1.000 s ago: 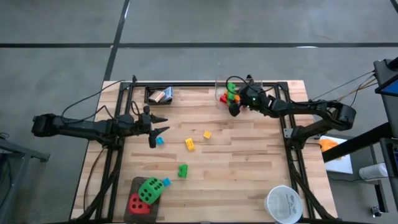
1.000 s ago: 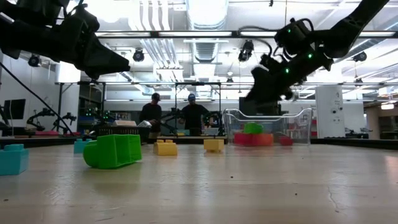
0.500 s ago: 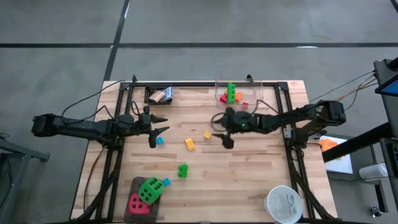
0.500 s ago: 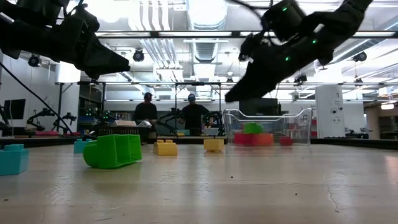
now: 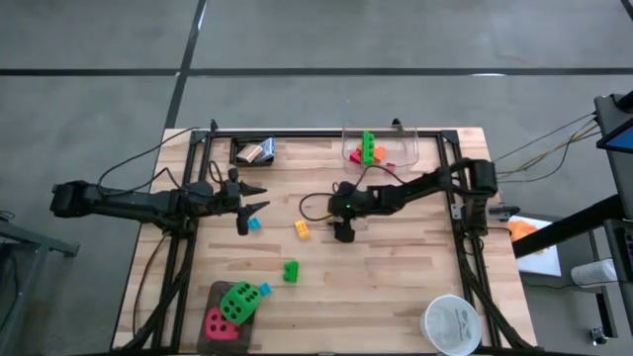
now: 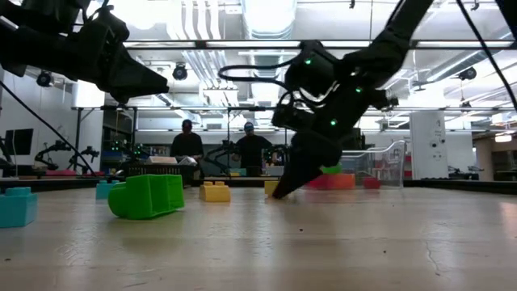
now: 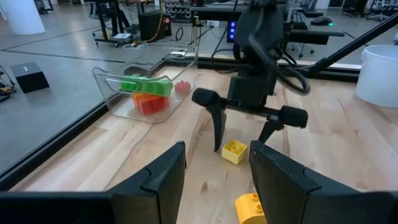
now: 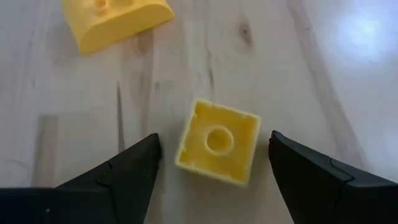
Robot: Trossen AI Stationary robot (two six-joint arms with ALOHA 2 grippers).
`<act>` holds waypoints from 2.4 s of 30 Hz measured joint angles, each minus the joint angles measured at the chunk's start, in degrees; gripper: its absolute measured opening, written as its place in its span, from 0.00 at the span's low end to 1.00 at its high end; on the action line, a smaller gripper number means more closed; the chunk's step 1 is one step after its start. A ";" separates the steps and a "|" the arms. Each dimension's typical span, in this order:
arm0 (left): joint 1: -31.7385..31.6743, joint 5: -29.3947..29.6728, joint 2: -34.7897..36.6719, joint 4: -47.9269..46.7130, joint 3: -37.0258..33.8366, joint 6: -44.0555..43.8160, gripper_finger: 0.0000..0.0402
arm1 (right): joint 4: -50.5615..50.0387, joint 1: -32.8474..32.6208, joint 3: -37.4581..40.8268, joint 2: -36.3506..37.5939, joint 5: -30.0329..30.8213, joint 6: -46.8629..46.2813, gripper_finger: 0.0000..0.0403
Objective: Pick & Place Toys
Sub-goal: Put the right yellow game piece into the transparent bin
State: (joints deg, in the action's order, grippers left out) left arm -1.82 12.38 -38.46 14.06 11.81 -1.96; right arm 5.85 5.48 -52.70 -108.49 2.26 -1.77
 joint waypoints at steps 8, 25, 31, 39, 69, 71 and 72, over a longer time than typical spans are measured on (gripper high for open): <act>0.01 0.00 0.00 -0.19 0.00 -0.02 0.44 | -2.28 -1.13 -3.66 -3.53 3.97 -1.09 0.70; 0.01 0.00 0.00 -0.19 -0.22 -0.39 0.44 | -0.56 -7.25 -3.16 2.45 5.67 2.12 0.32; 0.00 0.00 0.00 -0.19 -0.24 -0.42 0.44 | 12.75 -9.34 -0.60 5.97 0.35 5.44 0.32; 0.00 0.00 0.00 -0.16 -0.26 -0.61 0.44 | 47.41 -8.98 11.23 6.16 -12.86 7.11 0.32; 0.00 0.00 0.00 0.29 -0.26 -0.57 0.44 | 20.43 25.11 24.40 32.42 15.31 -4.39 0.35; 0.02 0.00 0.00 0.29 -0.26 -0.57 0.44 | 20.42 25.07 24.40 31.84 15.27 -4.49 0.46; 0.02 0.00 0.00 0.27 -0.26 -0.57 0.44 | 20.45 25.05 24.40 31.53 15.28 -4.51 0.53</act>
State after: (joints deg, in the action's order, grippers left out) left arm -1.80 12.38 -38.46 14.33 11.55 -2.52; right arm 26.30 30.52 -28.29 -76.96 17.54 -6.28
